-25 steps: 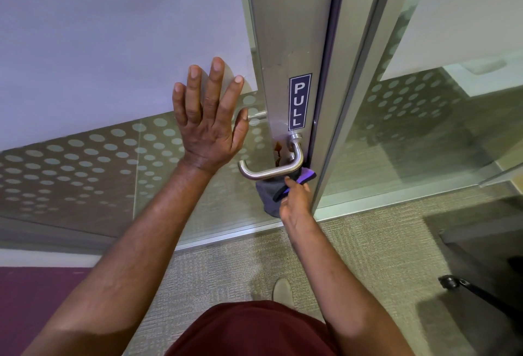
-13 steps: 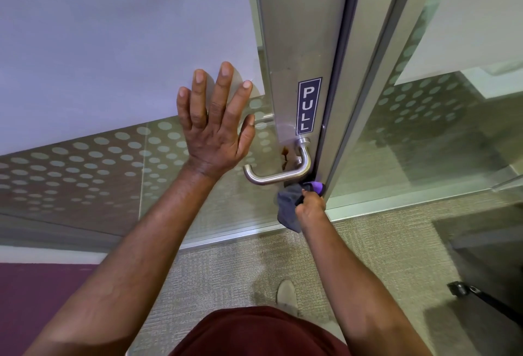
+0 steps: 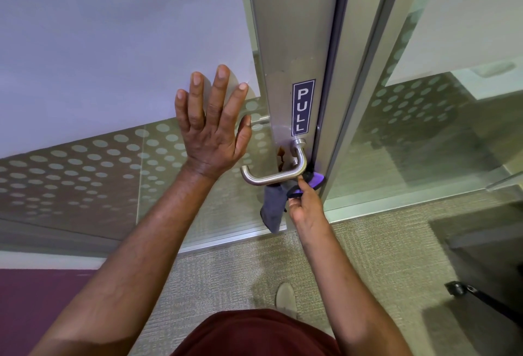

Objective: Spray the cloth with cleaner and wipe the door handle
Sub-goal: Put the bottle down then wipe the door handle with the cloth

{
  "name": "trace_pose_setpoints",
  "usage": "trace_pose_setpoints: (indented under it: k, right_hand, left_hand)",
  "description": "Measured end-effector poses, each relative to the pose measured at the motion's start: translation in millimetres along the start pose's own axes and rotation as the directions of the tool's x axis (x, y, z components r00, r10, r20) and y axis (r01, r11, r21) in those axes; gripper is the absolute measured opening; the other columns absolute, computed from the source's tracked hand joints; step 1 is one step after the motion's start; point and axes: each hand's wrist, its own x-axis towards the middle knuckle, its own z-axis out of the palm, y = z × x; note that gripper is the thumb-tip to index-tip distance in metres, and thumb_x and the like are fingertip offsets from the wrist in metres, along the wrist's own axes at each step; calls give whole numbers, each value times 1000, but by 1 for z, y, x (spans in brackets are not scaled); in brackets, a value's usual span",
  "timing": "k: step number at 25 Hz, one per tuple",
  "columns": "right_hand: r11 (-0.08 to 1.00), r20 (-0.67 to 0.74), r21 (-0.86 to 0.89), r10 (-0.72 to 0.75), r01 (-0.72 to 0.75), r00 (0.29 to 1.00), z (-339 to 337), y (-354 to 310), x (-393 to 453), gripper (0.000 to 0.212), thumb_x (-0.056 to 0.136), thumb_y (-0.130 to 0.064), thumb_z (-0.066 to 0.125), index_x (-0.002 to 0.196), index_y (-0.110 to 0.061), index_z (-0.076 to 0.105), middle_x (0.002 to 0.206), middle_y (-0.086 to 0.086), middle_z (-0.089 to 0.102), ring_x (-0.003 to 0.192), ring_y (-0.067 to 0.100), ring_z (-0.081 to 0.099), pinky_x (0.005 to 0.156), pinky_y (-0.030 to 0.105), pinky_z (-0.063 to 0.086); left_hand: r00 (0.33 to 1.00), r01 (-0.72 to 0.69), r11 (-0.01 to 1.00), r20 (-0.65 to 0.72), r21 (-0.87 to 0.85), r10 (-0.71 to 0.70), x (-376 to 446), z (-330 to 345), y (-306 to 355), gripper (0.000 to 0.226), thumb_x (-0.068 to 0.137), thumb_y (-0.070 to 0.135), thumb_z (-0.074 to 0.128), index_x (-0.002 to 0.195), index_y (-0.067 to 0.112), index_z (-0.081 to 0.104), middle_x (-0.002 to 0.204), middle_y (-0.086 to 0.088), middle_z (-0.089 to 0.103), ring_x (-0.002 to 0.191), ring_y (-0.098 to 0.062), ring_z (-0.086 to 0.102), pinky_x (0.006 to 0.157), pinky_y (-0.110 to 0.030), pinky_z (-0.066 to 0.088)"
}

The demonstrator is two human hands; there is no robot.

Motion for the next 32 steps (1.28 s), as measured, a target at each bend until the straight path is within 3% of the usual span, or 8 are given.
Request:
trace_pose_setpoints:
  k: [5, 11, 15, 20, 25, 27, 30, 32]
  right_hand:
    - [997, -16, -79, -7, 5, 1000, -1, 3, 8, 13, 103, -3, 58, 95, -9, 67, 75, 6, 79, 60, 18, 77, 55, 28, 62]
    - [985, -191, -148, 61, -91, 980, -10, -5, 26, 19, 106, -8, 56, 87, -7, 57, 148, 16, 57, 138, 31, 54, 122, 40, 36]
    - [993, -164, -75, 77, -91, 984, -8, -3, 23, 19, 106, -2, 53, 88, -6, 56, 131, 20, 67, 126, 33, 61, 112, 47, 46]
    - [997, -58, -16, 78, -79, 995, 0, -7, 9, 16, 104, -1, 56, 92, -7, 65, 60, 10, 75, 55, 22, 75, 44, 30, 59]
    - [991, -78, -94, 83, -90, 994, -3, -4, 15, 8, 104, -9, 59, 106, -10, 67, 69, 12, 77, 48, 19, 73, 83, 34, 61]
    - [988, -117, -129, 72, -87, 990, -5, -6, 18, 9, 105, -9, 58, 106, -7, 67, 104, 17, 78, 65, 23, 76, 99, 37, 52]
    - [984, -189, -170, 24, -57, 982, -8, -5, 23, 11, 104, -3, 59, 95, -5, 64, 143, 21, 61, 118, 31, 66, 102, 35, 50]
    - [978, -181, -210, -24, -15, 983, -8, -3, 17, 10, 102, -1, 61, 109, -5, 67, 140, 21, 62, 112, 32, 66, 92, 36, 54]
  left_hand:
    - [1000, -1, 1000, -3, 1, 1, 1, -1, 1, 53, 102, 38, 52, 152, 21, 44, 177, 5, 4, 163, -22, -3, 131, -45, 2]
    - [1000, -16, 999, -11, 30, 16, 1, 1, 1, 54, 100, 37, 55, 150, 21, 44, 176, 2, 11, 163, -23, -2, 131, -46, 3]
    - [1000, -17, 999, -19, 36, 18, 0, 2, 1, 56, 99, 37, 57, 151, 21, 43, 177, 3, 5, 164, -23, -1, 132, -46, 3]
    - [1000, -10, 999, -25, 33, 11, -1, 5, 0, 56, 99, 38, 56, 151, 21, 44, 177, 3, 6, 164, -23, -1, 132, -45, 2]
    - [1000, -15, 999, -26, 47, 17, -2, 5, 0, 58, 98, 39, 56, 151, 21, 44, 176, 2, 7, 164, -24, 0, 132, -45, 2]
    - [999, -16, 999, -28, 47, 17, -2, 5, 0, 58, 98, 39, 55, 152, 21, 43, 176, 2, 8, 164, -24, 0, 132, -46, 2]
    - [999, -21, 999, -30, 48, 22, -2, 5, 0, 57, 99, 39, 54, 152, 21, 43, 176, 1, 9, 164, -25, 1, 132, -46, 2]
    - [999, -26, 998, -33, 50, 28, -2, 5, 0, 57, 100, 38, 54, 152, 21, 43, 176, 1, 8, 164, -25, 1, 132, -46, 2]
